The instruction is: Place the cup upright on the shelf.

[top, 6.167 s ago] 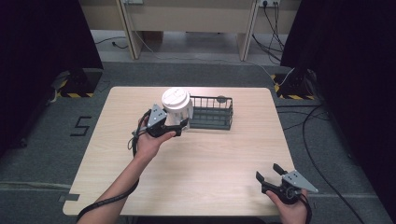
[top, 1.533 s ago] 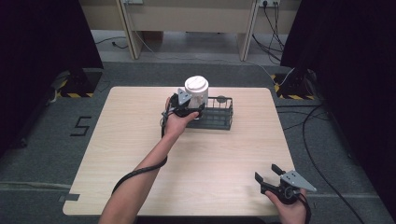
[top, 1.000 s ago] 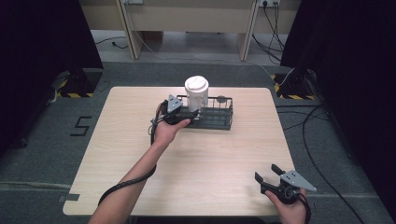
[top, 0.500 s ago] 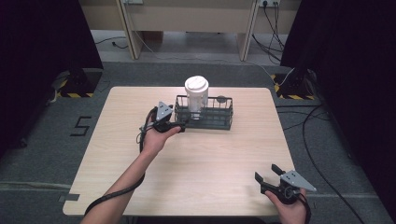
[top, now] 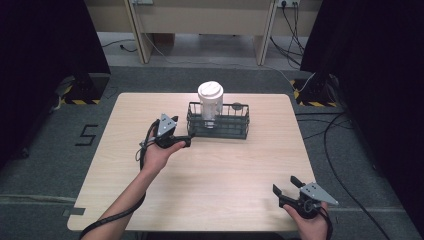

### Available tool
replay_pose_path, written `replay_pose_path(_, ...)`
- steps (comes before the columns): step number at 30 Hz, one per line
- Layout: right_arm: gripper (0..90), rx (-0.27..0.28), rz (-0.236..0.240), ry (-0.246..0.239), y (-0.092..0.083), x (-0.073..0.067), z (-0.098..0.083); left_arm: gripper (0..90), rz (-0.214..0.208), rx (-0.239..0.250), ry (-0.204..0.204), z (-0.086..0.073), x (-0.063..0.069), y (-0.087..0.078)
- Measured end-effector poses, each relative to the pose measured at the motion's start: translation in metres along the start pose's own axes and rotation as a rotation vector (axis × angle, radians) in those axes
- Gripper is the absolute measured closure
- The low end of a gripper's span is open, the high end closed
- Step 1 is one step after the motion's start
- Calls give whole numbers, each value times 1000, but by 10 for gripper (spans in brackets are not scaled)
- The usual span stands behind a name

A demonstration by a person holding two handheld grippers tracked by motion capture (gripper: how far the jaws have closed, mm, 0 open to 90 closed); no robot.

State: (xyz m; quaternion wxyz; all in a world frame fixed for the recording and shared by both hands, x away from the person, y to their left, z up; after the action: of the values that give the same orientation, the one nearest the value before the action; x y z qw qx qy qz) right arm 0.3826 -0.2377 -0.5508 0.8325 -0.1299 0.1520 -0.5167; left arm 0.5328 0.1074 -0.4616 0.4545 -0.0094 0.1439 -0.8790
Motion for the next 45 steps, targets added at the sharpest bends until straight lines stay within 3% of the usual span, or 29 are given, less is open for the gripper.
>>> replay_pose_path(12,225,2,-5,-7,0,0,0,146,10,2,0,-9,-6,-24)
replay_pose_path(20,228,-2,-4,-4,0,0,0,147,28,9,-29,-15,-12,-38)
replay_pose_path(45,229,5,-6,-4,0,0,0,147,80,-4,-33,-43,-27,-86)
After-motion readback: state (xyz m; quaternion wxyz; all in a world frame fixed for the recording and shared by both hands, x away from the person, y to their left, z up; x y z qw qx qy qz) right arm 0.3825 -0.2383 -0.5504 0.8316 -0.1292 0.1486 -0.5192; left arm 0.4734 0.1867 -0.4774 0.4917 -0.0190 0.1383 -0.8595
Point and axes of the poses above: each handheld gripper's, and its own axes: y roughly forward along the jaws, z roughly out of its top, x roughly to its right, the point moved 10 cm from there along y, roughly forward along the jaws, and after that the axes turned 4 degrees about y, right-handed, at the moved point
